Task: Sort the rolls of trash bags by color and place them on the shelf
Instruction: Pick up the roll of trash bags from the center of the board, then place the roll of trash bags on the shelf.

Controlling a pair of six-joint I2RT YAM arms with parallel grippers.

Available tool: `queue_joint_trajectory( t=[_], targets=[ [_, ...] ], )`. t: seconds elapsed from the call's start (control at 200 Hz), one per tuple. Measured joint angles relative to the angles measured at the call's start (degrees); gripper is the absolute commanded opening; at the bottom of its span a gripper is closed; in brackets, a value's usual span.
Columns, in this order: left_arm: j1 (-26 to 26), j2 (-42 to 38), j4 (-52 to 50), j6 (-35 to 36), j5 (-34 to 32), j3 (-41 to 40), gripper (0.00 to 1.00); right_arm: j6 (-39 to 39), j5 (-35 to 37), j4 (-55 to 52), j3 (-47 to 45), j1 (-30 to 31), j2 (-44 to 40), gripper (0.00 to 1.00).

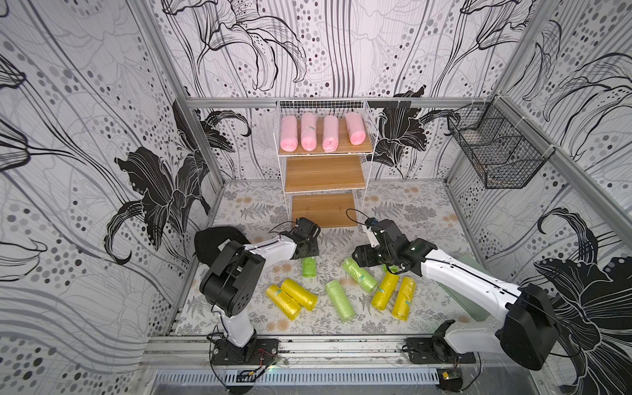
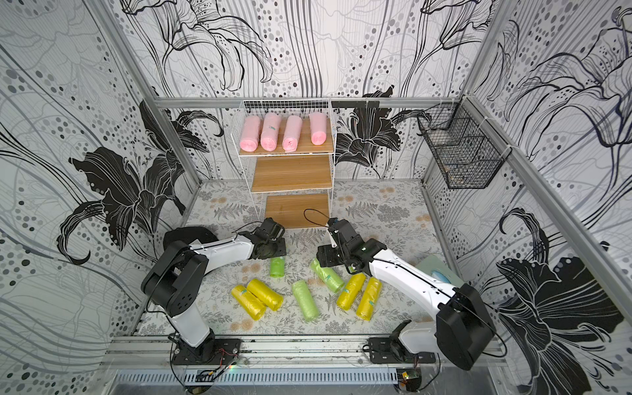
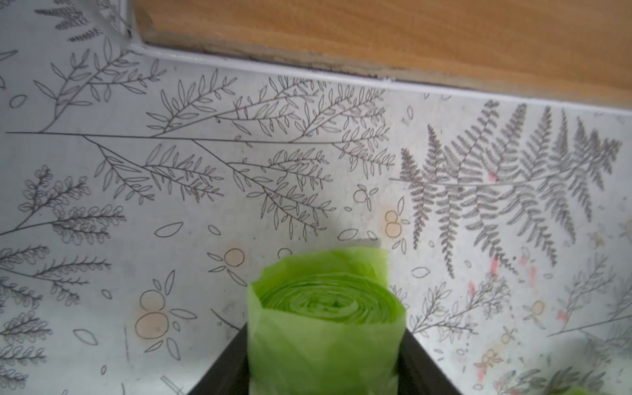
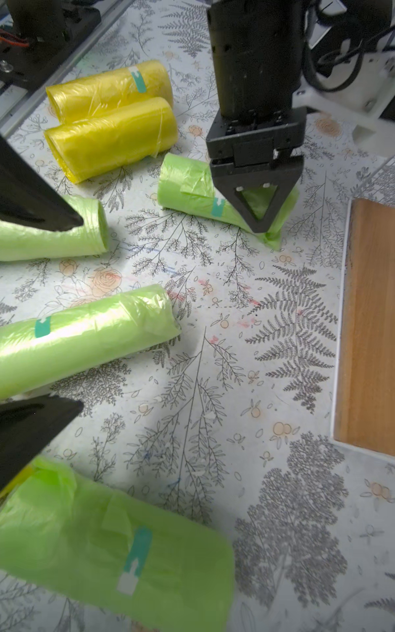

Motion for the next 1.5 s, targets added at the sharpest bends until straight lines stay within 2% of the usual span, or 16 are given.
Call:
queue_joint_trajectory(
  t=[0.11,0.2,0.421,0.691,0.921,1.091,1.502],
  targets=[
    [0.59,-1.38,4.61,-2.32,0.07,-2.23,0.40,1.36,-1.81,2.58,-0.98,0.00,0.98,0.79],
    [1.99,-5.86,9.29,-6.58,1.68,-7.23,0.34,3.48,-4.15,5.66,-1.86,0.00,1.60,0.79],
    [4.79,-22.05,24.17,-25.42,5.90,-20.63,0.32,11.80,-11.21,19.56,-4.09,0.57,2.38,0.84],
    [3.76,-33.00,38.58,-43.25,5.99,-24.39,0.31,21.07,-13.05,31.67,-5.88,2.56,2.05,0.88],
    [1.33,-36.48,42.99,-47.34,1.81,-24.37,0.30,26.14,-13.90,40.44,-5.88,4.09,1.46,0.87],
    [0.76,-36.72,45.27,-48.63,-0.83,-24.39,0.30,27.04,-13.88,44.89,-5.88,5.01,1.40,0.86],
    [-0.74,-35.21,50.80,-52.33,-1.92,-25.29,0.28,27.82,-13.92,52.87,-5.62,6.32,1.99,0.86]
  ],
)
